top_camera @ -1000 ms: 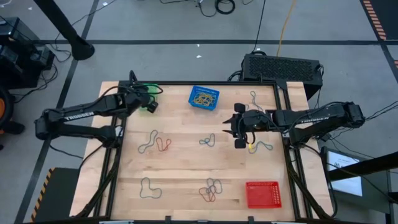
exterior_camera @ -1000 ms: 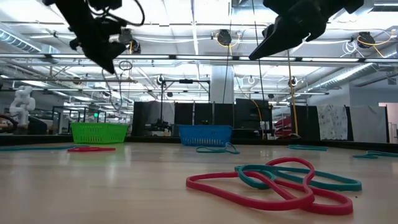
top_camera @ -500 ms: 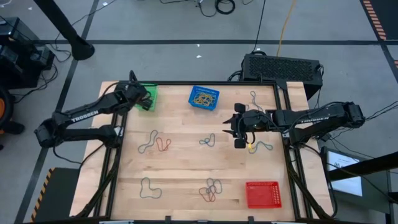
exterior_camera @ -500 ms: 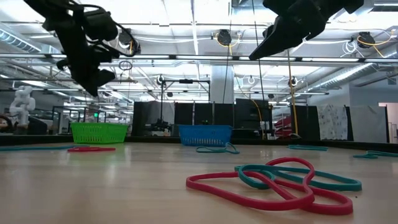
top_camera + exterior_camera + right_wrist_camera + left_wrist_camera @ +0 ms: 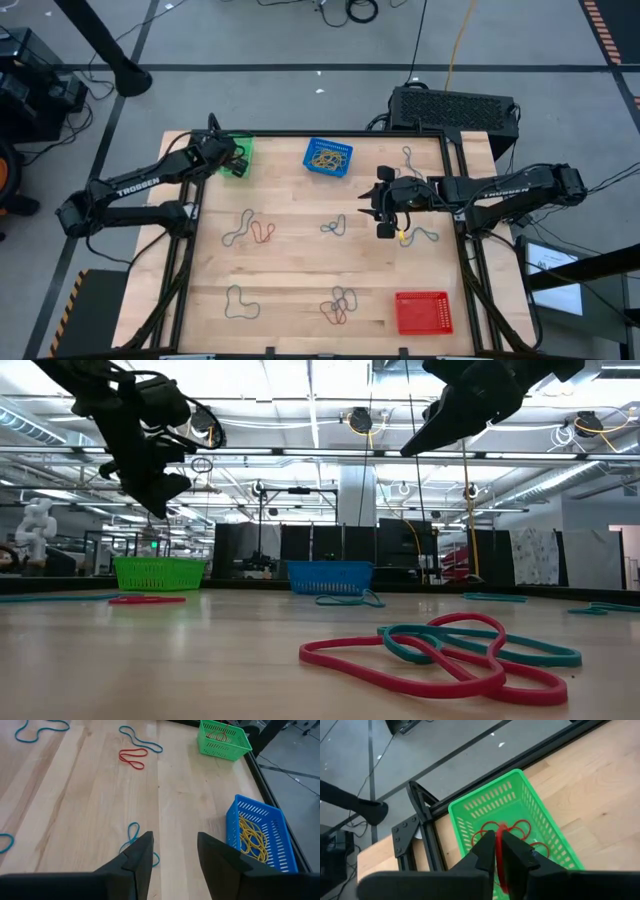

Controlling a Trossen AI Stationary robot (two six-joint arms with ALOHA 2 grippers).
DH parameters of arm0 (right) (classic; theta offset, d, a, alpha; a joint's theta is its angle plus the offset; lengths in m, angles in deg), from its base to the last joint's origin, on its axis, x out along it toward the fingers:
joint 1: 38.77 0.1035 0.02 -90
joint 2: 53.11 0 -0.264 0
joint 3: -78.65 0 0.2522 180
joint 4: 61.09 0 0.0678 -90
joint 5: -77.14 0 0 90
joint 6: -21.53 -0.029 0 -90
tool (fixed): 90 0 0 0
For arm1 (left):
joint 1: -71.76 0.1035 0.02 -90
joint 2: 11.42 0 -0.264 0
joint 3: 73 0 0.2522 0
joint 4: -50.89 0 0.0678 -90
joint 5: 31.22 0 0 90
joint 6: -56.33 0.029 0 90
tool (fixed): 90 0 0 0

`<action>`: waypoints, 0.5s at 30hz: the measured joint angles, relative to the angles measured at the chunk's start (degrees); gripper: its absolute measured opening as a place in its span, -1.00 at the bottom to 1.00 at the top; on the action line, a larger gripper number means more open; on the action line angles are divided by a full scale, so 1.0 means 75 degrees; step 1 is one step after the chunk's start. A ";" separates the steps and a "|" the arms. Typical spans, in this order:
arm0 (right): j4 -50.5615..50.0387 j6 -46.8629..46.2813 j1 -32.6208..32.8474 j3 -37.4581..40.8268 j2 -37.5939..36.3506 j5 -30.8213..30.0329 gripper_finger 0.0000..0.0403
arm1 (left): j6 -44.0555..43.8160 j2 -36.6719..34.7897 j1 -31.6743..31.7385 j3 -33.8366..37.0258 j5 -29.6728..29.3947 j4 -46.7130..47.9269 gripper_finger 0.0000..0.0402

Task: Sort rubber bands into baskets
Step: Put the red rubber band into the green bin

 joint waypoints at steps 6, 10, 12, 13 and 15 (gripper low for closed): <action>0.0002 -0.0073 0.0000 0.0000 0.0000 0.0000 -0.28 | -0.0002 0.0000 0.0032 0.0000 0.0223 0.0087 -0.61; 0.0003 -0.0146 0.0000 0.0000 0.0000 -0.0003 -0.28 | -0.0023 0.0000 0.0189 0.0000 0.0615 0.0209 -0.52; 0.0003 -0.0155 0.0000 0.0000 0.0000 -0.0003 -0.28 | -0.0034 0.0000 0.0291 0.0000 0.0709 0.0242 -0.50; 0.0001 -0.0185 0.0000 0.0000 0.0000 -0.0003 -0.28 | -0.0098 0.0000 0.0344 0.0000 0.0749 0.0253 -0.50; 0.0001 -0.0278 0.0000 0.0000 0.0000 -0.0003 -0.28 | -0.0205 0.0000 0.0418 0.0000 0.0882 0.0281 -0.50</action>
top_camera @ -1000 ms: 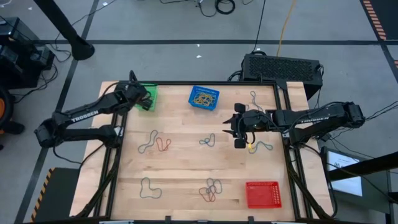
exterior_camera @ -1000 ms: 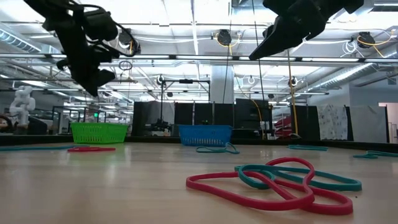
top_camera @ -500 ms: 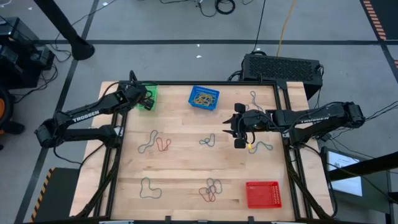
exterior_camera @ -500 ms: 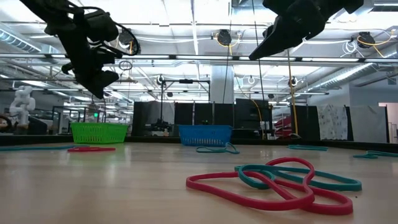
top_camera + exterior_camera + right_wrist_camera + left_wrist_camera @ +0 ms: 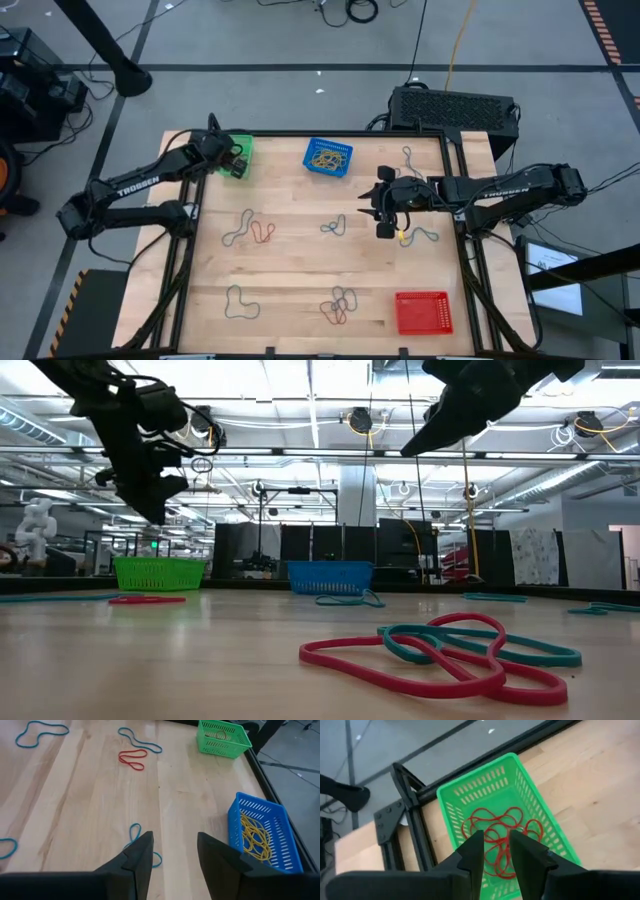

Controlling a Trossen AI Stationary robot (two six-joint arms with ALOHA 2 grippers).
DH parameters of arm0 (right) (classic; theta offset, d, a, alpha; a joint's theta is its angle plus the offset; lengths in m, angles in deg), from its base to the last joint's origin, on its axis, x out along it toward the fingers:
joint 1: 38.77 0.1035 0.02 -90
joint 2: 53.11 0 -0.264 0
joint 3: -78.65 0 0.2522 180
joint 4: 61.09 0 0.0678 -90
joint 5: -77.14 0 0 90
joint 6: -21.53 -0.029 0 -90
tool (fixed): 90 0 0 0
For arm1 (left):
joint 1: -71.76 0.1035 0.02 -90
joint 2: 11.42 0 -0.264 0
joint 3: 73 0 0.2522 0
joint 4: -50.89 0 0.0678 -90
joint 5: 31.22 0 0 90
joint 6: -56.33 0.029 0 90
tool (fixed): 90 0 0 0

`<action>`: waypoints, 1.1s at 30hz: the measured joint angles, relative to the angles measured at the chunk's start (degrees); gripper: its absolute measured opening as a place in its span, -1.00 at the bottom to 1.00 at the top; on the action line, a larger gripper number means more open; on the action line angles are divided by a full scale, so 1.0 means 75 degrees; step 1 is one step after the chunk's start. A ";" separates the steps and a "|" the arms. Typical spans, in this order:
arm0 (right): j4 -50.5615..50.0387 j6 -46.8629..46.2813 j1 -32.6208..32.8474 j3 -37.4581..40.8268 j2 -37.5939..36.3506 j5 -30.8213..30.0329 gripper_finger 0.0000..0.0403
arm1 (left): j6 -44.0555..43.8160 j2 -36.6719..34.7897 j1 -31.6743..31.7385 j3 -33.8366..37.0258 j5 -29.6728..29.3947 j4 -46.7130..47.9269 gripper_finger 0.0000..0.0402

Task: Sort rubber bands into baskets
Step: Put the red rubber band into the green bin

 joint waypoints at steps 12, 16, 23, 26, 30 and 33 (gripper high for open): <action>0.0101 -0.0088 0.0009 0.0000 0.0000 0.0000 -0.28 | 0.0461 0.0000 -0.0250 0.0000 0.3671 -0.0997 -0.50; 0.0168 -0.0330 0.0009 0.0000 0.0000 0.0048 -0.28 | 0.0694 0.0000 -0.0833 0.0000 0.4722 -0.1462 -0.50; 0.0171 -0.0750 0.0026 0.0000 0.0000 0.0794 -0.28 | 0.0705 0.0069 -0.2557 0.0000 0.5124 -0.2189 -0.50; 0.0171 -0.0931 0.0027 0.0000 0.0003 0.0813 -0.28 | 0.0594 0.0241 -0.3377 0.0000 0.5124 -0.2801 -0.50; 0.0168 -0.1140 0.0028 0.0000 0.0003 0.0819 -0.28 | 0.0591 0.0670 -0.4431 0.0000 0.5124 -0.3733 -0.50; 0.0098 -0.1334 0.0115 0.0000 0.0003 0.0816 -0.28 | 0.0606 0.1134 -0.5204 0.0000 0.5124 -0.4484 -0.50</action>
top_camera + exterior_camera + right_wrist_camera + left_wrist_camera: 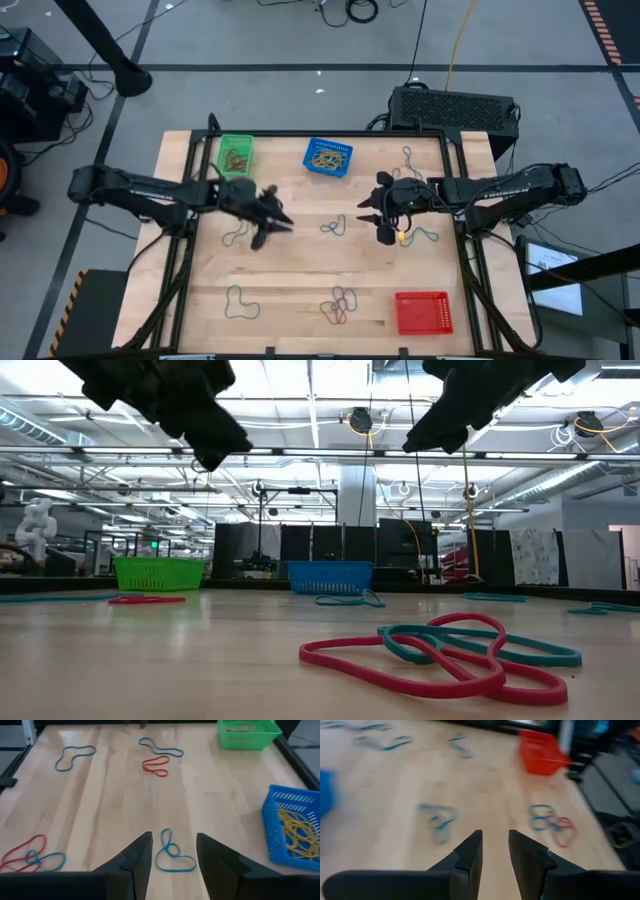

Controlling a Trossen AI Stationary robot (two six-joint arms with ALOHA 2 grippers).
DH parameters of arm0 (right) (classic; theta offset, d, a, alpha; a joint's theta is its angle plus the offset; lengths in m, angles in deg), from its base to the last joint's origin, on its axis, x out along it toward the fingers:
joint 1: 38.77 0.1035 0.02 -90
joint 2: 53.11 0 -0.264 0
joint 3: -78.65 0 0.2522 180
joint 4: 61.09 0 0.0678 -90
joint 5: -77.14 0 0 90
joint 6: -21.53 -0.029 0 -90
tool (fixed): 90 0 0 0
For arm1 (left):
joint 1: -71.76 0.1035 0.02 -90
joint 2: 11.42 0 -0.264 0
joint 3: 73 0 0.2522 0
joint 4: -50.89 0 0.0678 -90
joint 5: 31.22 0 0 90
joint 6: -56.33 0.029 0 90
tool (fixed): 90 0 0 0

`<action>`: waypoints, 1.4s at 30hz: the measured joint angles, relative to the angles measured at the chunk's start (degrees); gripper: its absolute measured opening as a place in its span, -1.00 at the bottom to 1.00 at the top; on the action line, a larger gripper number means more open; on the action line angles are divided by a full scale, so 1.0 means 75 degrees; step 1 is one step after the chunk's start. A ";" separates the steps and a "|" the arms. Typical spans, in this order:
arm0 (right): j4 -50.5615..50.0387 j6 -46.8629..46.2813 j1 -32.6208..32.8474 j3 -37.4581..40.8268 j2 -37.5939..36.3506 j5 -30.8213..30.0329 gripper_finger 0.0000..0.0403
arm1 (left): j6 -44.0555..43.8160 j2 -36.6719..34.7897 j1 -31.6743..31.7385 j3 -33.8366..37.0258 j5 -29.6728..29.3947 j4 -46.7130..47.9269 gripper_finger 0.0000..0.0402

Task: Sort rubber bands into baskets
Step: Put the red rubber band into the green bin

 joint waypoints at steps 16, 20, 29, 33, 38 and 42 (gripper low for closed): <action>-0.0068 -0.1566 0.1306 0.0000 0.0000 -0.0047 -0.28 | -0.0003 0.3276 -0.2755 -0.0662 -0.0004 -0.3796 -0.50; 0.0019 -0.1952 0.1787 0.0000 0.0003 -0.0347 -0.28 | 0.0201 0.4059 -0.3210 -0.1480 -0.0201 -0.3649 -0.50; 0.0035 -0.2877 0.2933 0.0003 0.0150 -0.2078 -0.28 | 0.0597 0.5922 -0.3275 -0.2795 -0.0475 -0.3559 -0.50; 0.0365 -0.2992 0.3329 0.0003 0.0532 -0.2281 -0.28 | 0.0789 0.6696 -0.3085 -0.3556 -0.0509 -0.3111 -0.50; 0.0615 -0.2737 0.3524 0.0006 0.1000 -0.2212 -0.28 | 0.0798 0.7358 -0.2832 -0.4581 -0.0525 -0.1851 -0.50; 0.0600 -0.2584 0.3510 0.0006 0.1046 -0.2223 -0.28 | 0.0843 0.7517 -0.2734 -0.4949 -0.0509 -0.1359 -0.50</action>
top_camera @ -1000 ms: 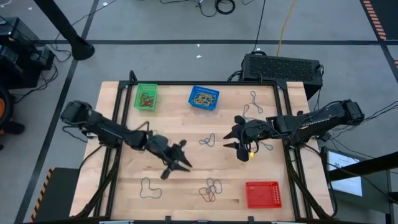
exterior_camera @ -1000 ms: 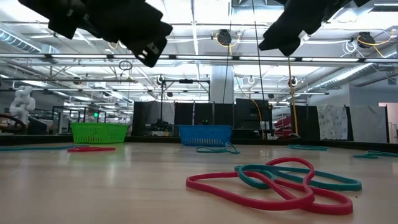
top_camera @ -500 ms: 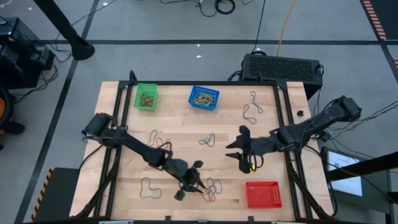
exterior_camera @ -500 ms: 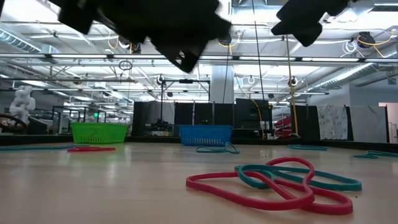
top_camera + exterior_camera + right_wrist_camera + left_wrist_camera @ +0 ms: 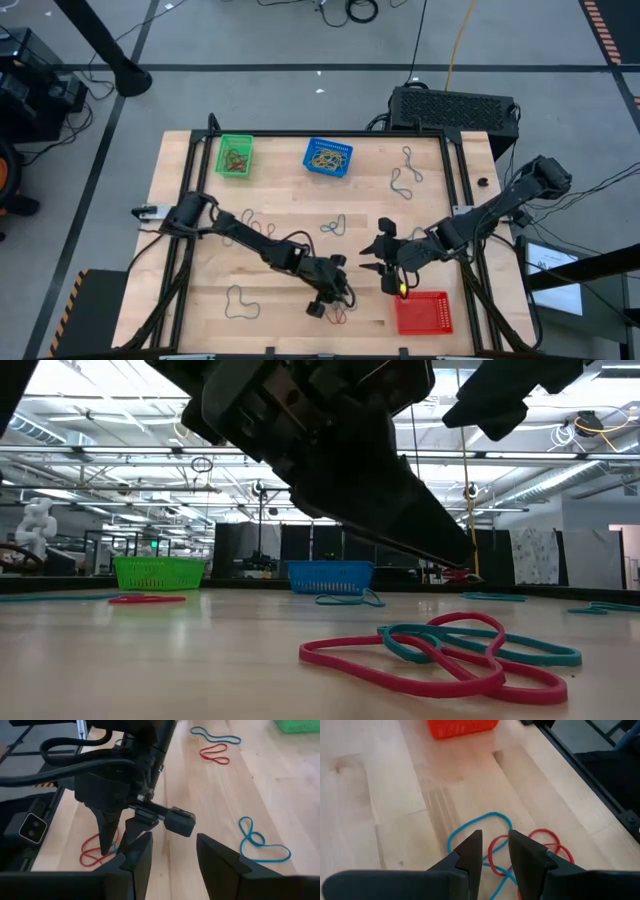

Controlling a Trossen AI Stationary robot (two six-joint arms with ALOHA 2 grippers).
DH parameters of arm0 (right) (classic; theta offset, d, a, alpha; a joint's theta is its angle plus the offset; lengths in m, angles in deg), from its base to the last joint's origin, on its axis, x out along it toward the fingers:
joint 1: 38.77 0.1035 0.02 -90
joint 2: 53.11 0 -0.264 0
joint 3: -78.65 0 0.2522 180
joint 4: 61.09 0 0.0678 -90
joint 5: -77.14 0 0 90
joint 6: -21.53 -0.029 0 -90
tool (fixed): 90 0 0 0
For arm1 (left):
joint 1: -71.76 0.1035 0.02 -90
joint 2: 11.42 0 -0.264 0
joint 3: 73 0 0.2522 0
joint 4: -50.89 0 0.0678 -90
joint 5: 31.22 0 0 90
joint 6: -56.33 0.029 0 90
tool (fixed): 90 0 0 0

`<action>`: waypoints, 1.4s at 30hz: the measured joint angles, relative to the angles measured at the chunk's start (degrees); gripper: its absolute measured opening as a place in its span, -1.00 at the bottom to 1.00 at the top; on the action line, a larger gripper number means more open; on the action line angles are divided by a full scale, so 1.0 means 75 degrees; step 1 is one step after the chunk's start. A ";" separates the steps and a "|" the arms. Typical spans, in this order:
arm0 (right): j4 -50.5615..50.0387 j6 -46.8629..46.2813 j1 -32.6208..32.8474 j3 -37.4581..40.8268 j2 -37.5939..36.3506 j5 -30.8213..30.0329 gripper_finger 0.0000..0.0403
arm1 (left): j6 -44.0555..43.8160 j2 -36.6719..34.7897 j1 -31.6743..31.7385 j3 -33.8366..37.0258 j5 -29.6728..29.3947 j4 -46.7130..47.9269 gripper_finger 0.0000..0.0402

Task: Sort rubber bands into baskets
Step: Put the red rubber band into the green bin

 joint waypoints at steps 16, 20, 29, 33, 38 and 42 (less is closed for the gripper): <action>0.0024 0.0104 0.0000 -0.0003 -0.0119 0.0005 -0.28 | -0.0066 0.0559 0.0070 -0.0023 0.0466 -0.0394 -0.50; 0.0045 0.0061 0.0000 -0.0003 -0.0119 0.0005 -0.28 | -0.0066 0.0566 0.0037 -0.0020 0.0476 -0.0378 -0.50; 0.0033 0.0085 0.0000 -0.0003 -0.0119 0.0005 -0.28 | -0.0061 0.0561 0.0037 -0.0020 0.0474 -0.0362 -0.71; 0.0027 0.0098 0.0000 -0.0003 -0.0119 0.0005 -0.28 | -0.0020 0.0550 0.0032 -0.0020 0.0474 -0.0553 -0.95; 0.0021 0.0081 0.0000 -0.0003 -0.0119 0.0007 -0.28 | 0.0153 0.0160 -0.0031 -0.0014 0.0471 -0.0530 -0.96; 0.0015 0.0081 0.0000 -0.0003 -0.0119 0.0020 -0.28 | 0.0417 -0.0332 -0.0142 -0.0014 0.0413 -0.0289 -0.98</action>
